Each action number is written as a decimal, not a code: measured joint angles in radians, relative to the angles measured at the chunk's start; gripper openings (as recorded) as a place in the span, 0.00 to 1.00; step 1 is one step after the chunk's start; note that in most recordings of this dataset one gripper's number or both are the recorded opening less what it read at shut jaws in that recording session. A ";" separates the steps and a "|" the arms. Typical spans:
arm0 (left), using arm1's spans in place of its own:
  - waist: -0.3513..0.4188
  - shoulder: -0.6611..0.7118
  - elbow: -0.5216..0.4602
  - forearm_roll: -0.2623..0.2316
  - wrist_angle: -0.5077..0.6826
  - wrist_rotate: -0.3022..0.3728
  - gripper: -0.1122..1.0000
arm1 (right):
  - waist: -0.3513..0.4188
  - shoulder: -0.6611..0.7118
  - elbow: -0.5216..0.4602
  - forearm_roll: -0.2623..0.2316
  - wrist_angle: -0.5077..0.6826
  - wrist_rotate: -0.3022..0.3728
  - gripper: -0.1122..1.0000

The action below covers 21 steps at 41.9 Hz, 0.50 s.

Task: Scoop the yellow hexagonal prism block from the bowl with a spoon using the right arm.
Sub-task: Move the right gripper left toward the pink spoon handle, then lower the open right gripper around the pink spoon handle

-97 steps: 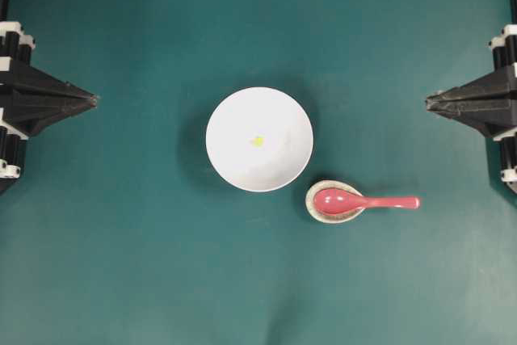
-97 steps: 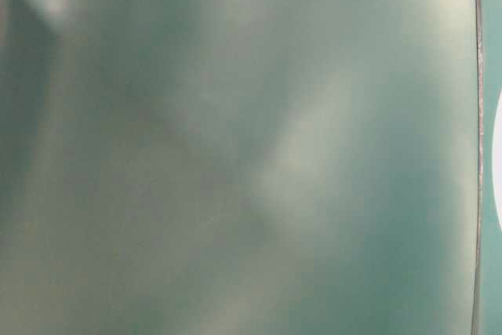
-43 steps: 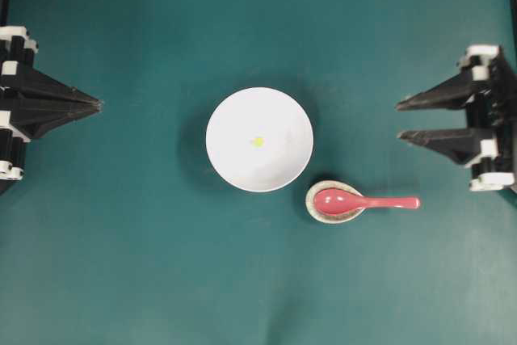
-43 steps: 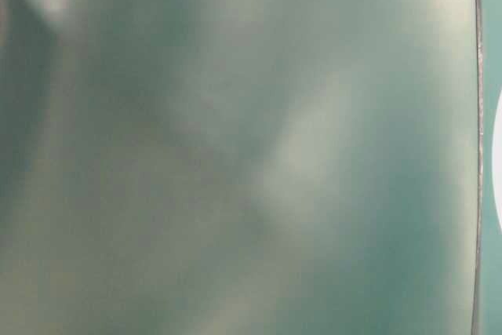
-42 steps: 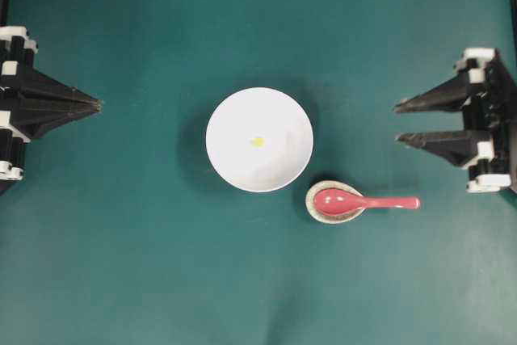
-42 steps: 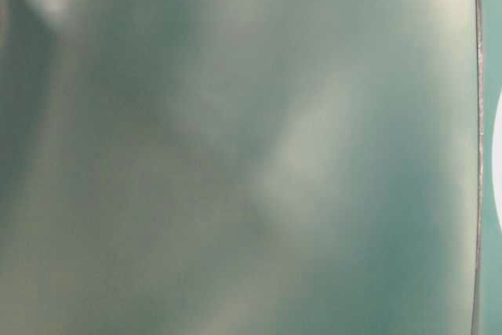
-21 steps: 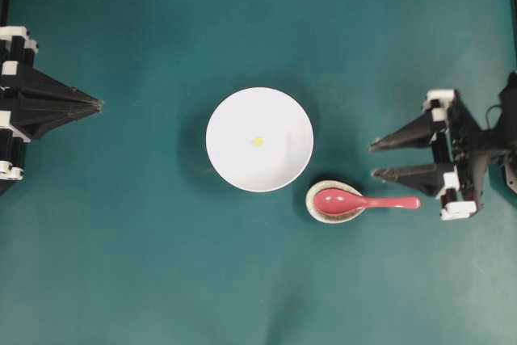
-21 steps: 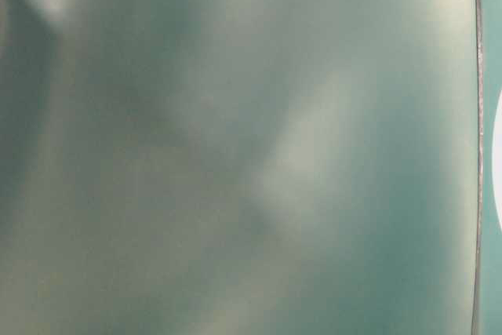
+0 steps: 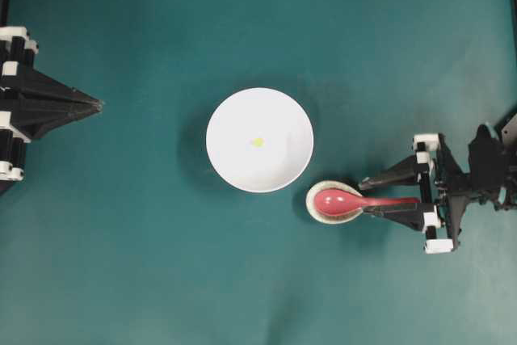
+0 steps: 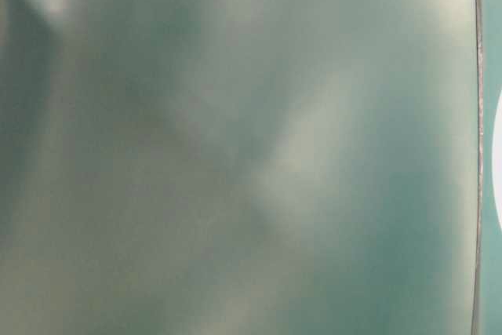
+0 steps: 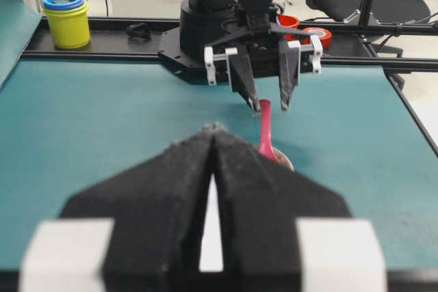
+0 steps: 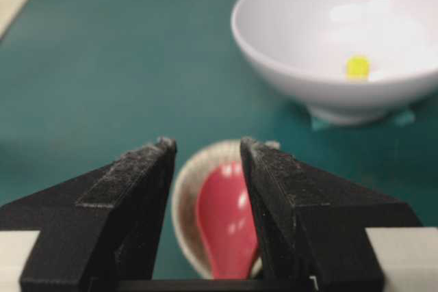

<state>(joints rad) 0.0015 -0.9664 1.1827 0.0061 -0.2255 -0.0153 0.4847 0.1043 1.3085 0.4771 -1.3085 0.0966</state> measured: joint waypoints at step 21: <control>0.000 0.000 0.000 0.000 0.000 -0.002 0.10 | 0.040 0.077 0.009 0.067 0.044 0.018 0.55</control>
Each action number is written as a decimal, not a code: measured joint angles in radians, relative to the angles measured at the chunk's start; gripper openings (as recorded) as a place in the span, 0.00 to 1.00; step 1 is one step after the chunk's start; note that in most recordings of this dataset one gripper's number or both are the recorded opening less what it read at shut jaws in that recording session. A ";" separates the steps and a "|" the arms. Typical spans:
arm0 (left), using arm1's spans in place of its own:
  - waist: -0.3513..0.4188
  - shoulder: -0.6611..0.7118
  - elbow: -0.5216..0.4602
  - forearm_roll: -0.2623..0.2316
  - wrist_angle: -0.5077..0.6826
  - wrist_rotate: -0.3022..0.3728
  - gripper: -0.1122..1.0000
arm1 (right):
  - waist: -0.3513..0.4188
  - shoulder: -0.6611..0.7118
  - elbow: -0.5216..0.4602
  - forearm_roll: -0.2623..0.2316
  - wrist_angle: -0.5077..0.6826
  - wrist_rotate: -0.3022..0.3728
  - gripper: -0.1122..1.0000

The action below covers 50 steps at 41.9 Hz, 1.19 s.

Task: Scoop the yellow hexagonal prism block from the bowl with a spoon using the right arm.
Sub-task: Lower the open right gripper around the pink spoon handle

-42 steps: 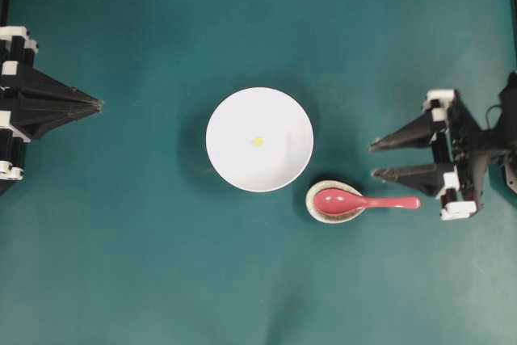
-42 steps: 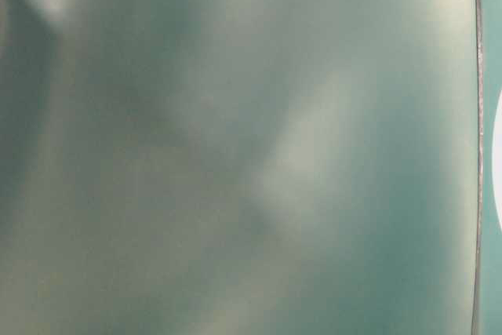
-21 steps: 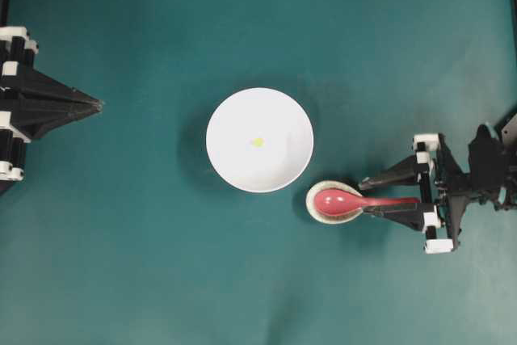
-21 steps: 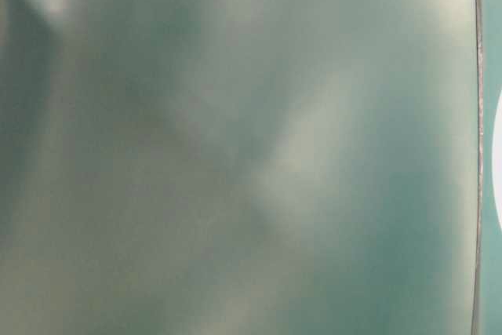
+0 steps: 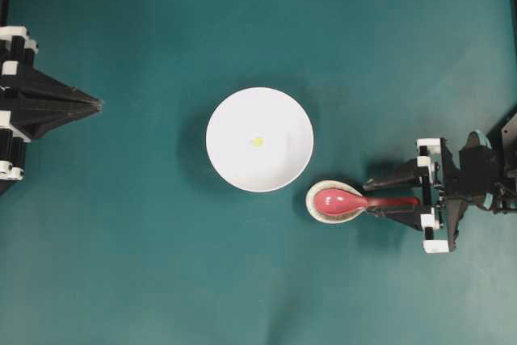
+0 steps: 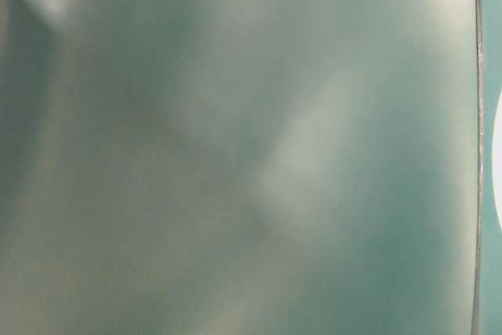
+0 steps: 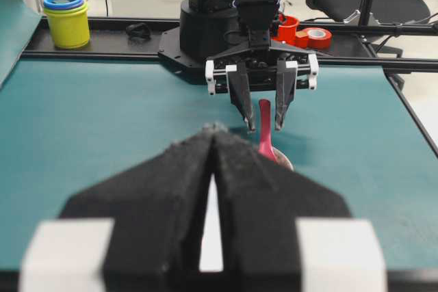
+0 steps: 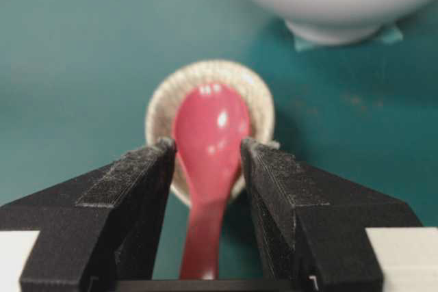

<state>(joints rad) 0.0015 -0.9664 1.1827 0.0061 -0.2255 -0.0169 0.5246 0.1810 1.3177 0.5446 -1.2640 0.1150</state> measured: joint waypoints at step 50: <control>0.000 0.000 0.000 0.000 0.000 0.000 0.10 | 0.020 0.005 0.011 0.002 0.087 0.000 0.51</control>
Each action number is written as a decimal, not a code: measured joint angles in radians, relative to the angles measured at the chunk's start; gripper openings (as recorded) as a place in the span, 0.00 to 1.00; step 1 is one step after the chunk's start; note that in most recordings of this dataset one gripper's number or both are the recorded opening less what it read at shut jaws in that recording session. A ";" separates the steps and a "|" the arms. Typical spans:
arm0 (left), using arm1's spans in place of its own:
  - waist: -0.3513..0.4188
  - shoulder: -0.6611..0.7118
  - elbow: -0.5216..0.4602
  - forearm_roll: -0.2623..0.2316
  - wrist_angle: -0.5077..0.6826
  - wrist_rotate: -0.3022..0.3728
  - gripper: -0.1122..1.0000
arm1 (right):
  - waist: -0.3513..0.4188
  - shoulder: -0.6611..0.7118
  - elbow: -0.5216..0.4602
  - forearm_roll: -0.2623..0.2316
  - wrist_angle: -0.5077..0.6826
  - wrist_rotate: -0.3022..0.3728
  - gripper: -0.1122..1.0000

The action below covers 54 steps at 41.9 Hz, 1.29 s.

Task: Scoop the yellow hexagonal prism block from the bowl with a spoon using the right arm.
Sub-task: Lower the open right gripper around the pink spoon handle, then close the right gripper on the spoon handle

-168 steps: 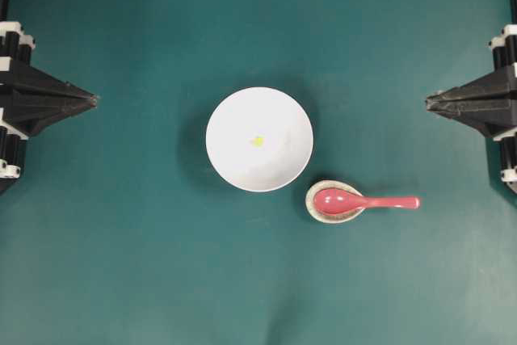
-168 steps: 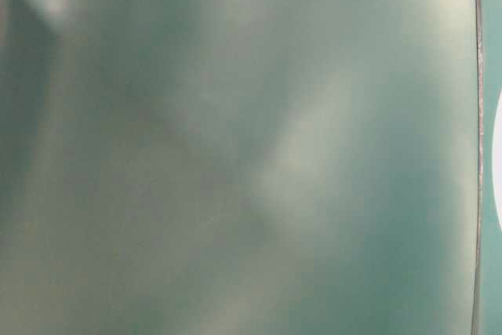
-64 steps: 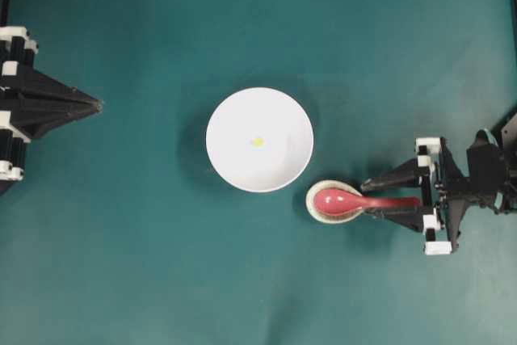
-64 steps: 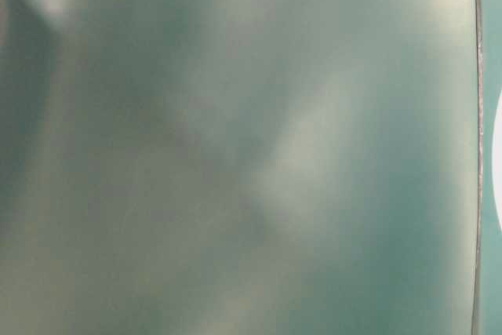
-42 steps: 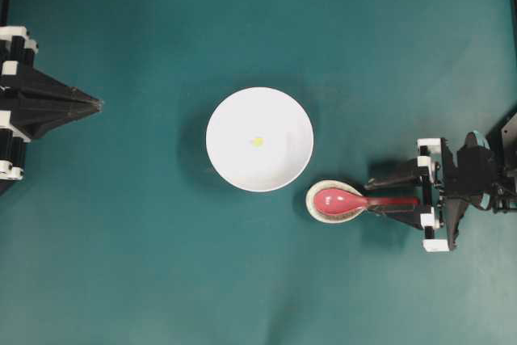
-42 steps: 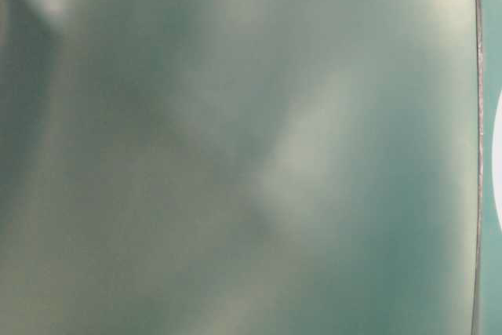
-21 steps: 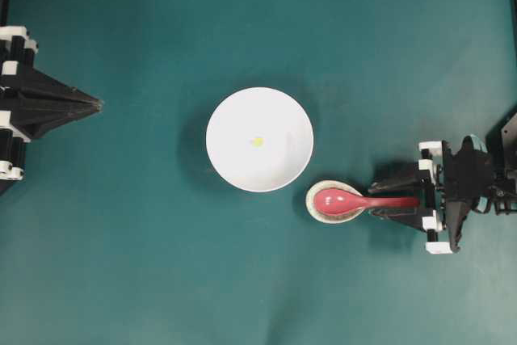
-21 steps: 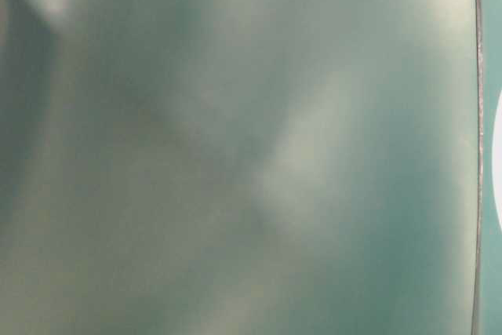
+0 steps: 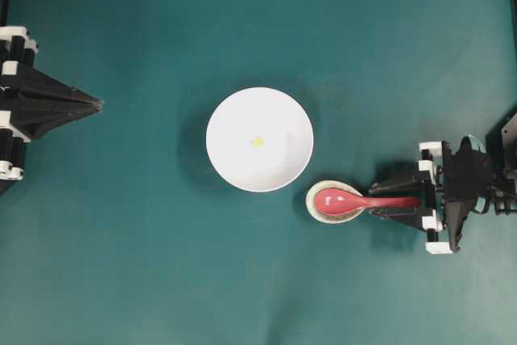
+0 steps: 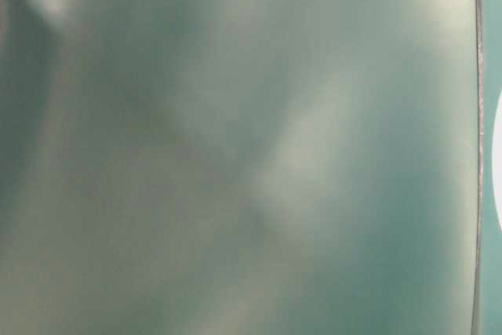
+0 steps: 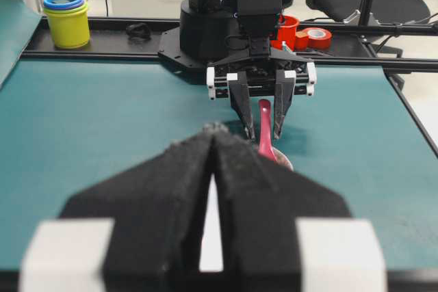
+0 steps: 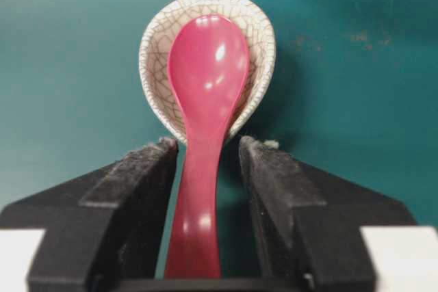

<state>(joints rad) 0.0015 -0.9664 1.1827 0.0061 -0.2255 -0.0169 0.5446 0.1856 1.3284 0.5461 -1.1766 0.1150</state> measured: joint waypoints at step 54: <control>0.000 0.000 0.000 0.000 0.000 0.000 0.10 | 0.000 -0.091 -0.011 -0.008 0.101 -0.006 0.31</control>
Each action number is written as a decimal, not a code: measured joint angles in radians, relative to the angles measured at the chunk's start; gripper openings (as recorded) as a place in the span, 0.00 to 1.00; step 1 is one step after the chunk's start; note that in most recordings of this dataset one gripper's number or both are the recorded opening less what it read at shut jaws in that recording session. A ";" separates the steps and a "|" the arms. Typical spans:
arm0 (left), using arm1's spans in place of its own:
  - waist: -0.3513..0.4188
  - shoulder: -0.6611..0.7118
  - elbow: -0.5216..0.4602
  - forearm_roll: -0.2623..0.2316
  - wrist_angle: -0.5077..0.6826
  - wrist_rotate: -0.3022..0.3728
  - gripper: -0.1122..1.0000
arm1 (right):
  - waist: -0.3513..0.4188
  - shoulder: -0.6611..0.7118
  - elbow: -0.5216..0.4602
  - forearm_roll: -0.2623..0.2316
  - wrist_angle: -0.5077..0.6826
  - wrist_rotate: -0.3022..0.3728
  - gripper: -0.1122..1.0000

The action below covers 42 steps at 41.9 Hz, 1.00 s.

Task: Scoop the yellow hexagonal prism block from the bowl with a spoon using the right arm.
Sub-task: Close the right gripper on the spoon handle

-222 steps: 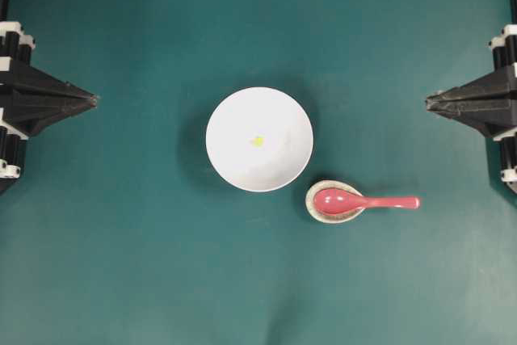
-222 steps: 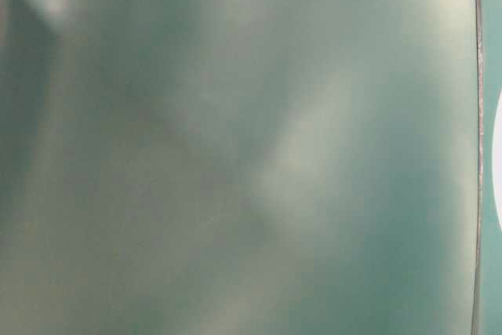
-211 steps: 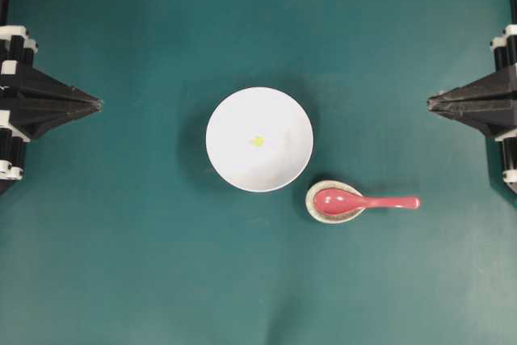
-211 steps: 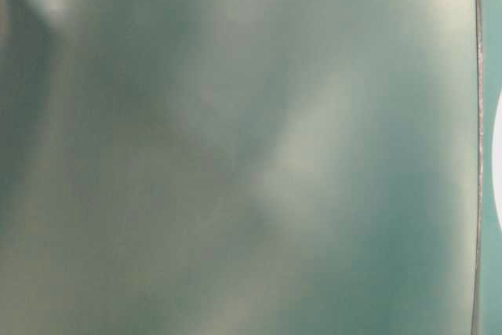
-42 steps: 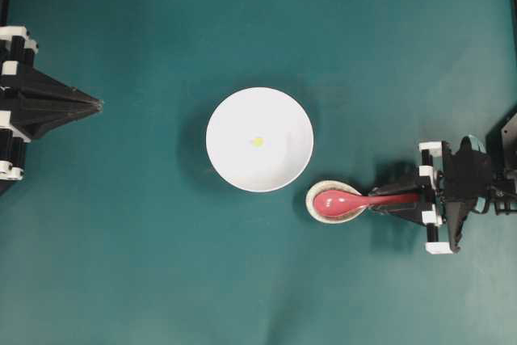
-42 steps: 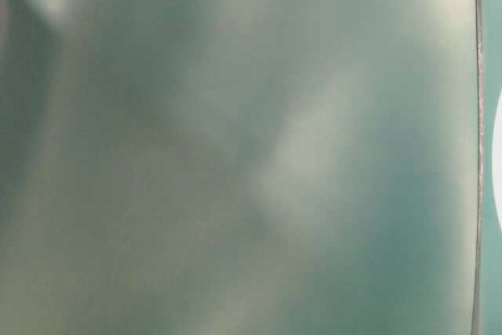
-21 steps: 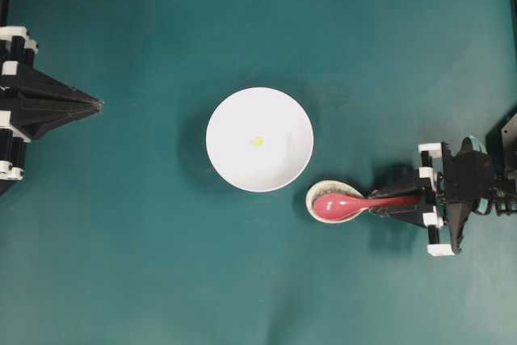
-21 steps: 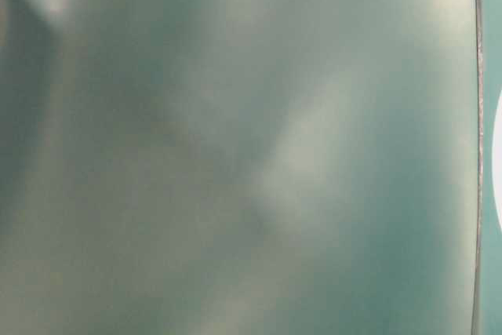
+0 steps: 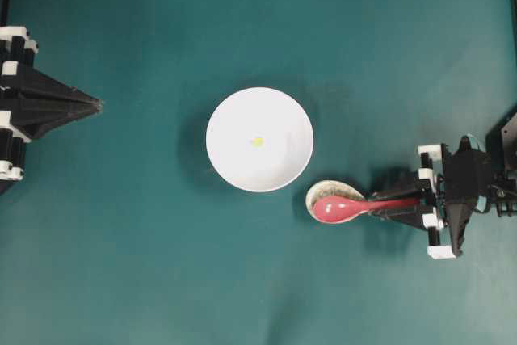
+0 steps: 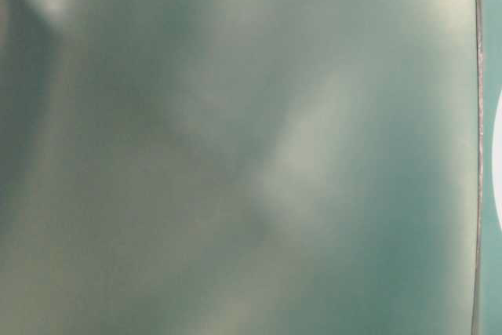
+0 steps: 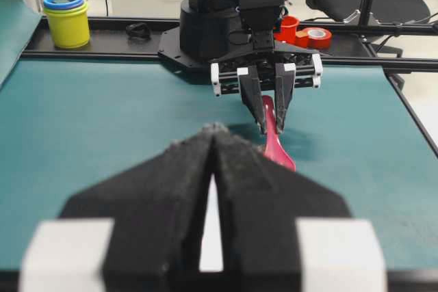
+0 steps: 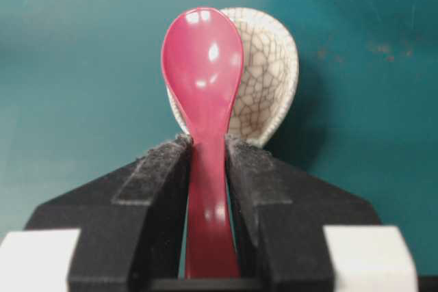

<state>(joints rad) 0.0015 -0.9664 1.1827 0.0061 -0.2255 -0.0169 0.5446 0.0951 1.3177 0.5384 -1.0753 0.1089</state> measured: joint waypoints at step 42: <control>0.000 0.000 0.000 0.000 0.000 0.000 0.10 | -0.023 -0.002 -0.005 0.006 0.031 -0.023 0.45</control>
<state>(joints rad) 0.0015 -0.9664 1.1827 0.0061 -0.2255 -0.0169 0.5216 0.0936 1.3131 0.5446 -1.0446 0.0859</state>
